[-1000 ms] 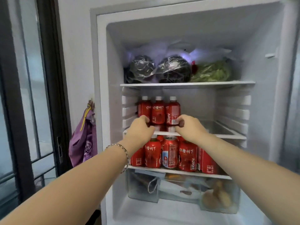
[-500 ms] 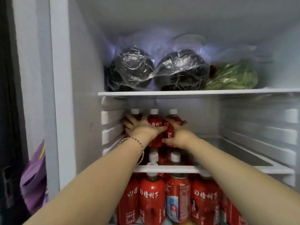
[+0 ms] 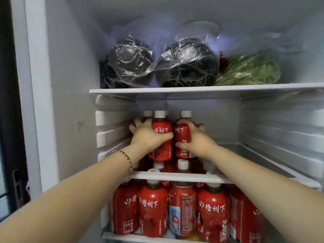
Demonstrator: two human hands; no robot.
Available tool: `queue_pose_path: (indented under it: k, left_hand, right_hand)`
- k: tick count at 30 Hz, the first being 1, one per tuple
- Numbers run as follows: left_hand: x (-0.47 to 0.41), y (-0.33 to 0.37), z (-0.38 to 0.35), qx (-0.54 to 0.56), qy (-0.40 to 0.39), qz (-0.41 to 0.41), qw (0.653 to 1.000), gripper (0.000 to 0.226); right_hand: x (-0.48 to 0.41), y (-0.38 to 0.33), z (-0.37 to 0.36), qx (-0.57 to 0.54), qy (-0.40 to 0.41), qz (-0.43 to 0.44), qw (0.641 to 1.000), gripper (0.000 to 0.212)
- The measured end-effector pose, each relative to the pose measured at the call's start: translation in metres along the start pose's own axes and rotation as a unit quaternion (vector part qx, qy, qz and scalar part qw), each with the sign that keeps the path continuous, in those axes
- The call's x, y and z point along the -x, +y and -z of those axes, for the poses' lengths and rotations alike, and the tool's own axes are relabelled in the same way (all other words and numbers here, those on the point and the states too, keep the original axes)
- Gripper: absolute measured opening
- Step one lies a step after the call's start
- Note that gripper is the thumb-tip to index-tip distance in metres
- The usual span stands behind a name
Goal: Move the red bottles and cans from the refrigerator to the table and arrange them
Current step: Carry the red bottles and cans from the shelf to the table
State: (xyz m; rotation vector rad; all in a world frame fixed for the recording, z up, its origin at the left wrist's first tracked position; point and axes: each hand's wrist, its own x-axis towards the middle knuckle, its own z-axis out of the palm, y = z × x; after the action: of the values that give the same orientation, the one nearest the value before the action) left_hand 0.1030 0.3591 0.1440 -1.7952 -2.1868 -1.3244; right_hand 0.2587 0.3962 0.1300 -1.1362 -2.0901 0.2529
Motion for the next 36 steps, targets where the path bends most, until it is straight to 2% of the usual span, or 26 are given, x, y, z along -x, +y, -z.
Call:
queue_pose_path:
  k: [3, 5, 7, 9, 12, 13, 16, 17, 19, 22, 24, 26, 28, 31, 33, 36]
  left_hand:
    - [0.009, -0.006, 0.006, 0.087, -0.035, -0.009, 0.996, 0.075]
    - [0.011, -0.01, 0.008, 0.149, -0.06, 0.001, 0.987, 0.08]
    - [0.011, -0.014, 0.005, 0.197, -0.076, 0.003, 0.977, 0.091]
    - [0.009, -0.018, 0.0, 0.248, -0.086, -0.006, 0.965, 0.113]
    - [0.003, -0.024, -0.007, 0.305, -0.113, -0.014, 0.945, 0.125]
    - [0.0, -0.027, -0.01, 0.318, -0.12, -0.009, 0.94, 0.125]
    - [0.0, -0.029, -0.008, 0.356, -0.114, 0.001, 0.927, 0.115]
    - [-0.001, -0.032, -0.007, 0.369, -0.112, 0.004, 0.923, 0.115]
    - [-0.003, -0.036, -0.003, 0.397, -0.115, 0.009, 0.91, 0.101]
    - [-0.002, -0.038, 0.0, 0.42, -0.125, 0.007, 0.899, 0.072]
    - [-0.001, -0.038, 0.0, 0.419, -0.131, 0.002, 0.898, 0.068]
    - [0.001, -0.037, 0.0, 0.42, -0.13, 0.0, 0.898, 0.071]
    - [0.002, -0.036, 0.0, 0.427, -0.124, -0.004, 0.896, 0.082]
    - [0.008, -0.032, 0.001, 0.439, -0.13, -0.011, 0.889, 0.086]
    - [0.008, -0.033, 0.0, 0.426, -0.136, -0.003, 0.895, 0.096]
    - [0.005, -0.036, 0.0, 0.424, -0.145, 0.003, 0.894, 0.116]
  right_hand:
    - [0.008, 0.004, -0.002, -0.132, 0.044, -0.016, 0.99, 0.094]
    - [0.008, 0.003, 0.001, -0.241, 0.052, -0.059, 0.967, 0.094]
    - [0.006, 0.002, 0.005, -0.314, 0.007, -0.1, 0.944, 0.076]
    - [0.001, 0.005, 0.005, -0.346, -0.059, -0.086, 0.932, 0.048]
    - [-0.009, 0.009, 0.0, -0.383, -0.098, -0.08, 0.915, 0.037]
    - [-0.012, 0.01, -0.001, -0.39, -0.103, -0.088, 0.911, 0.041]
    - [-0.026, 0.01, -0.008, -0.388, -0.111, -0.104, 0.909, 0.096]
    - [-0.03, 0.01, -0.012, -0.388, -0.118, -0.103, 0.908, 0.105]
    - [-0.034, 0.008, -0.018, -0.386, -0.132, -0.092, 0.908, 0.101]
    - [-0.034, 0.005, -0.02, -0.402, -0.141, -0.083, 0.901, 0.082]
    - [-0.032, 0.005, -0.017, -0.415, -0.148, -0.082, 0.894, 0.069]
    - [-0.026, 0.004, -0.012, -0.417, -0.16, -0.081, 0.891, 0.06]
    - [-0.022, 0.005, -0.009, -0.415, -0.168, -0.079, 0.891, 0.06]
    - [-0.019, 0.007, -0.007, -0.401, -0.144, -0.078, 0.902, 0.079]
    - [-0.019, 0.009, -0.009, -0.394, -0.133, -0.079, 0.906, 0.091]
    - [-0.018, 0.008, -0.011, -0.397, -0.132, -0.062, 0.906, 0.079]
